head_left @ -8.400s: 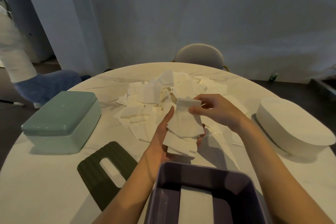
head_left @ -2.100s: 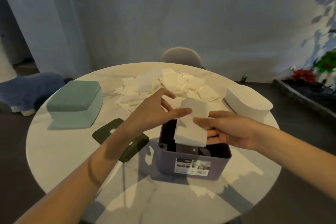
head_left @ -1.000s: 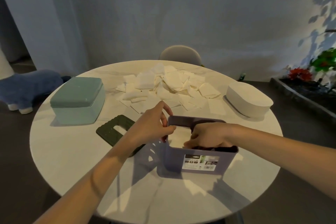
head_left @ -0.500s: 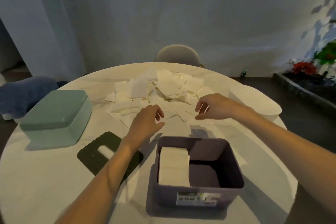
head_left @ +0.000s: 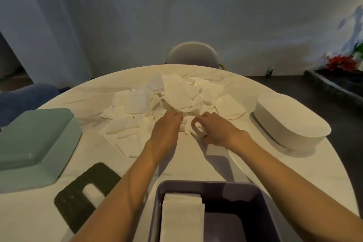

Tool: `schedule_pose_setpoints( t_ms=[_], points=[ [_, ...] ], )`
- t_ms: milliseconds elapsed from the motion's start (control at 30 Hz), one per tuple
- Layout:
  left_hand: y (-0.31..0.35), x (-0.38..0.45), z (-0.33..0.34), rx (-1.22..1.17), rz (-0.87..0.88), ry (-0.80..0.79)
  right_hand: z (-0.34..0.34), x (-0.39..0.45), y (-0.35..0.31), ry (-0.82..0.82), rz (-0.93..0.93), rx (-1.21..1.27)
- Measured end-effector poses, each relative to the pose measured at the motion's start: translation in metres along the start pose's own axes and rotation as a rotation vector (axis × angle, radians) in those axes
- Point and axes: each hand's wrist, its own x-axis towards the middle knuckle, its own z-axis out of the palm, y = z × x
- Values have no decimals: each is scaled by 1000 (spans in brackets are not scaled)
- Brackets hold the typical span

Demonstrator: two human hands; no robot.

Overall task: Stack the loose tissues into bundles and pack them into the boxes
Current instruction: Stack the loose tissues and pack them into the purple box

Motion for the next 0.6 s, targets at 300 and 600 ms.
schedule_pose_setpoints(
  t_ms=[300,600],
  points=[
    [10,0,-3,-384,-257,257,45,-15,32,495,-45,524],
    [13,-9,-33,-1180,-550,351,11,-39,34,563,181,1141]
  ],
)
